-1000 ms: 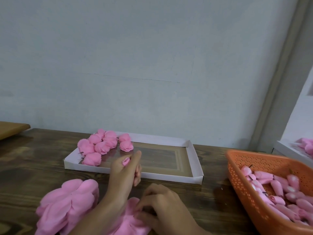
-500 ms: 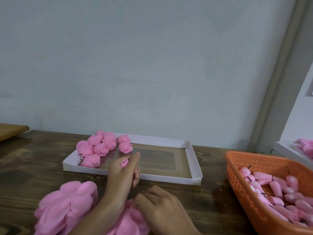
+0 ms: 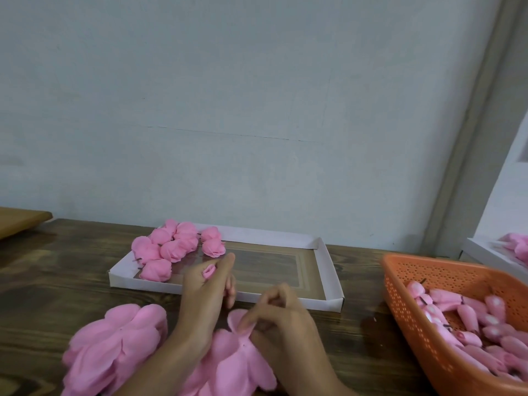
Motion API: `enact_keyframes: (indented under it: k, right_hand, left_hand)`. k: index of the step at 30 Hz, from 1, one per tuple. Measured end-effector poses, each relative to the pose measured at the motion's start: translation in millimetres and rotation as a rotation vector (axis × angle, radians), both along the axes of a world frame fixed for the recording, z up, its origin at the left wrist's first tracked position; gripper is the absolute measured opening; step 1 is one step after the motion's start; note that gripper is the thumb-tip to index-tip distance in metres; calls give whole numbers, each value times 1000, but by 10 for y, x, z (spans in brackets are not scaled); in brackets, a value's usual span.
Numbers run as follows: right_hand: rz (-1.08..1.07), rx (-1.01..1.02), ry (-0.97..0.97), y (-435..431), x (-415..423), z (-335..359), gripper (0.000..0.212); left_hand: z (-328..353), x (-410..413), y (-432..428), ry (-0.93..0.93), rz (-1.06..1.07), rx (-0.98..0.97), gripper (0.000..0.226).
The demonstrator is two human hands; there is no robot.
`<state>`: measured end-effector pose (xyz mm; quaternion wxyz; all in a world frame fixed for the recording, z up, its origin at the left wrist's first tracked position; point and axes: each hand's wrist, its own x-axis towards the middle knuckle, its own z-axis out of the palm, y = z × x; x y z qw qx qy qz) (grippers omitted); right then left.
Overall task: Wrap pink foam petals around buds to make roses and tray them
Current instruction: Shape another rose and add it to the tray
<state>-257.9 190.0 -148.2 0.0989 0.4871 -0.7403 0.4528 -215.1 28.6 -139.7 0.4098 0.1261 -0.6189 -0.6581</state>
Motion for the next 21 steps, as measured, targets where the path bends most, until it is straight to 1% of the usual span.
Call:
enact_keyframes:
  k: [1, 3, 5, 6, 8, 9, 10, 11, 13, 14, 17, 19, 21]
  right_hand:
    - [-36, -29, -44, 8, -23, 26, 27]
    - [-137, -103, -68, 35, -83, 76, 41]
    - [-229, -191, -77, 76, -151, 100, 52]
    - [-253, -241, -99, 92, -176, 104, 57]
    - [-269, -316, -145, 107, -205, 99, 66]
    - [-272, -340, -153, 106, -214, 93, 68]
    - [-271, -359, -160, 105, -223, 82, 68]
    - [-266, -375, -176, 103, -233, 69, 67]
    - [-233, -400, -230, 97, -254, 46, 63]
    - [-210, -406, -259, 96, -266, 32, 58]
    - [-160, -403, -314, 92, -285, -2, 50]
    - [-143, -397, -282, 92, -279, 0, 51]
    - [-138, -382, -205, 104, -268, 19, 52]
  left_hand:
    - [-3, -3, 0, 1, 4, 19, 55]
    - [21, -9, 15, -11, -31, 69, 47]
    - [48, -10, 45, -47, -136, 138, 37]
    - [63, 2, 67, -60, -202, 178, 36]
    - [96, 47, 115, -90, -340, 221, 37]
    - [105, 68, 131, -100, -393, 214, 32]
    - [107, 82, 142, -109, -425, 186, 25]
    - [97, 88, 145, -120, -425, 148, 28]
    - [70, 94, 138, -152, -413, 109, 48]
    - [58, 88, 135, -162, -427, 103, 54]
    - [42, 83, 119, -178, -501, 74, 61]
    - [28, 77, 107, -196, -496, 62, 61]
    - [7, 56, 96, -191, -453, 71, 60]
